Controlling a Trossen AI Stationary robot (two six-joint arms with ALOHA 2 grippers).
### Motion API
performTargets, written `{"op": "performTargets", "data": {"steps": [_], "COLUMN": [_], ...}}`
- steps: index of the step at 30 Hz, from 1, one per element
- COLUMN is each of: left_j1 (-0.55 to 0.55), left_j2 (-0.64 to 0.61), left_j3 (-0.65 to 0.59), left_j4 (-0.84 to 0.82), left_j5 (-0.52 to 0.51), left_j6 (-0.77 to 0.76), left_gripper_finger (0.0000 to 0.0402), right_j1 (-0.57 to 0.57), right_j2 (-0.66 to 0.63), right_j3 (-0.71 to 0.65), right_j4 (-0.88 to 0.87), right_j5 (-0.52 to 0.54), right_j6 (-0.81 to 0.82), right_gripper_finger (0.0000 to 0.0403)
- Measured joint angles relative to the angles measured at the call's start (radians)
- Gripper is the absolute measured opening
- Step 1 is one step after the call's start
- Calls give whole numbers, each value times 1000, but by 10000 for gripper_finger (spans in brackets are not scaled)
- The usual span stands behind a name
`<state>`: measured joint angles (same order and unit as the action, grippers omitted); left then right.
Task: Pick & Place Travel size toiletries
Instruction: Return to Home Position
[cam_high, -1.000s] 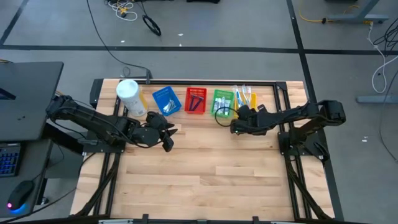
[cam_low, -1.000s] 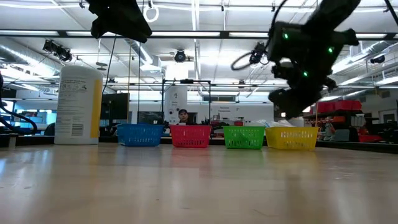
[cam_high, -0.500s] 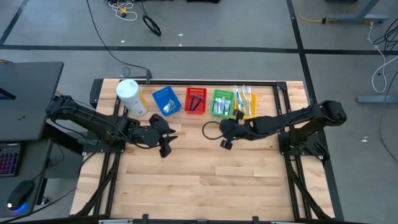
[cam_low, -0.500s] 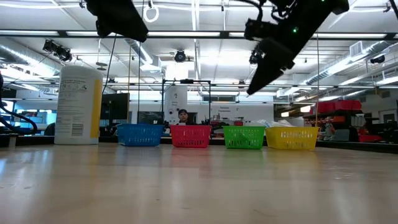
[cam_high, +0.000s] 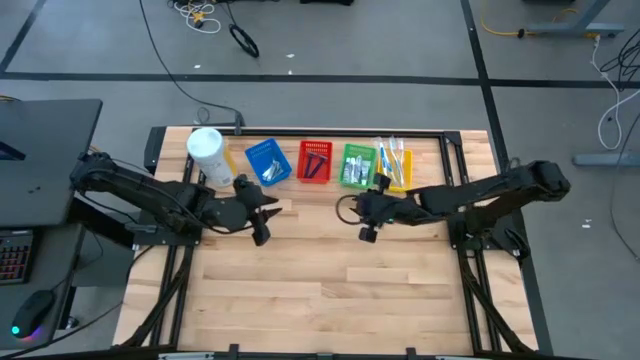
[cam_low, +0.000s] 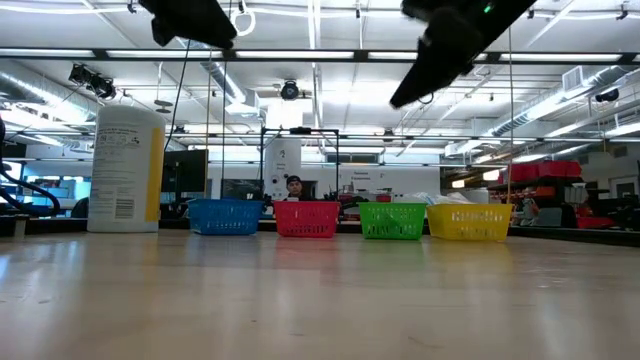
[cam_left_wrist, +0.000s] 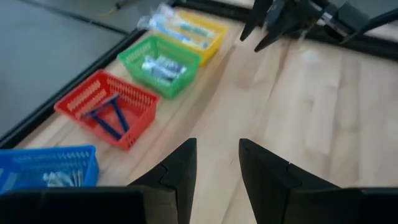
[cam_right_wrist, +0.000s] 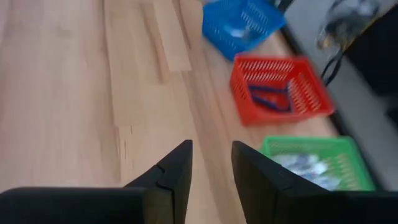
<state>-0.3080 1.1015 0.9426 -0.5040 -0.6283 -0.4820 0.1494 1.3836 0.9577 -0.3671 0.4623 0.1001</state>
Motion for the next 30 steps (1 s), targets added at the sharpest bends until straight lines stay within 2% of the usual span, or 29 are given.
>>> {"op": "performTargets", "data": {"steps": [5,8,10,13,15,22,26,30], "left_j1": [0,0,-1,-1,-1,-1,-1,-1], "left_j2": [-117,-192,-235,-302,-342,-469,-567,-702], "left_j3": [0,1,1,1,1,-28,-120,-257], "left_j4": [1,1,3,3,0,1,-1,66], "left_j5": [8,12,30,72,88,103,103,101], "left_j6": [48,82,100,136,168,258,249,233], "left_gripper_finger": [127,127,127,127,127,127,127,127], "right_j1": [56,82,97,123,137,125,120,120], "right_j2": [-127,-211,-269,-342,-389,-535,-622,-720], "right_j3": [0,0,0,0,0,-54,-144,-271], "right_j4": [-68,-92,-109,-119,-133,-184,-171,-43], "right_j5": [86,89,7,-208,-303,-306,-323,-434], "right_j6": [-55,-61,-105,-194,-236,-240,-221,-245], "right_gripper_finger": [120,120,120,120,120,120,120,120]}}
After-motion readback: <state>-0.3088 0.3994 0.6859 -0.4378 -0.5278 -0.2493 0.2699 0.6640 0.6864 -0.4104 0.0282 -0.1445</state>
